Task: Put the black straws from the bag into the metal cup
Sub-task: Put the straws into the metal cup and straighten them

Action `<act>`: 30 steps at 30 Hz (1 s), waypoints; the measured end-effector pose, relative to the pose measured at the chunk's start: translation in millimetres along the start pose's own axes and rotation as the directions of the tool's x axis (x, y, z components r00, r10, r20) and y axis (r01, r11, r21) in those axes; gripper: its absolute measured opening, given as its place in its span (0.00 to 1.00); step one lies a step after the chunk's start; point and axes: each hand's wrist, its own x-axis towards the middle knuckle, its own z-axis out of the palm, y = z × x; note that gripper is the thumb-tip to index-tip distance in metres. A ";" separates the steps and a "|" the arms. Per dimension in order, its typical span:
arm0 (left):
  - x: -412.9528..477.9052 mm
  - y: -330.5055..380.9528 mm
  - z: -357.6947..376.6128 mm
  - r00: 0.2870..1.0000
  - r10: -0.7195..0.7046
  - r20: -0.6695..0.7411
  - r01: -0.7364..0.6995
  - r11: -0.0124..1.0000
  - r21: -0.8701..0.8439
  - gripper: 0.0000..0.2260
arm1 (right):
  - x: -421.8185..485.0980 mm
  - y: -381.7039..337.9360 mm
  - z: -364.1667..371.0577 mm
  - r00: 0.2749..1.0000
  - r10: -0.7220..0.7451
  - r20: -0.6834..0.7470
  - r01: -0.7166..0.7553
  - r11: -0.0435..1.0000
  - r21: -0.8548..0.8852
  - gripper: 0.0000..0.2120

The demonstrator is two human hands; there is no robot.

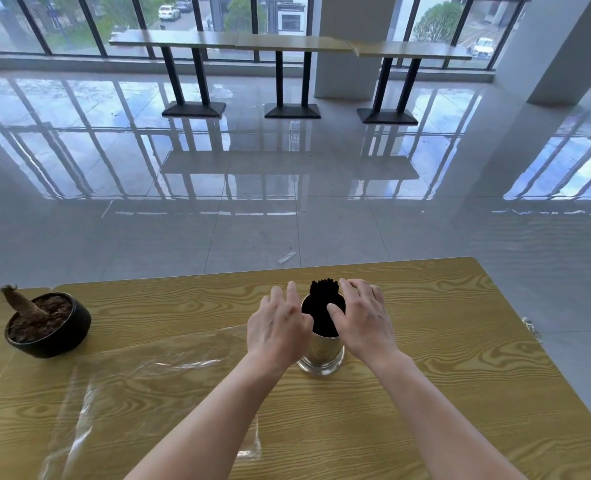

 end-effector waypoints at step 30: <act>-142.3 -231.1 -43.0 0.936 -0.351 0.013 0.344 0.925 0.162 0.28 | -74.3 -114.5 114.9 0.916 -0.077 0.393 0.044 0.995 0.093 0.20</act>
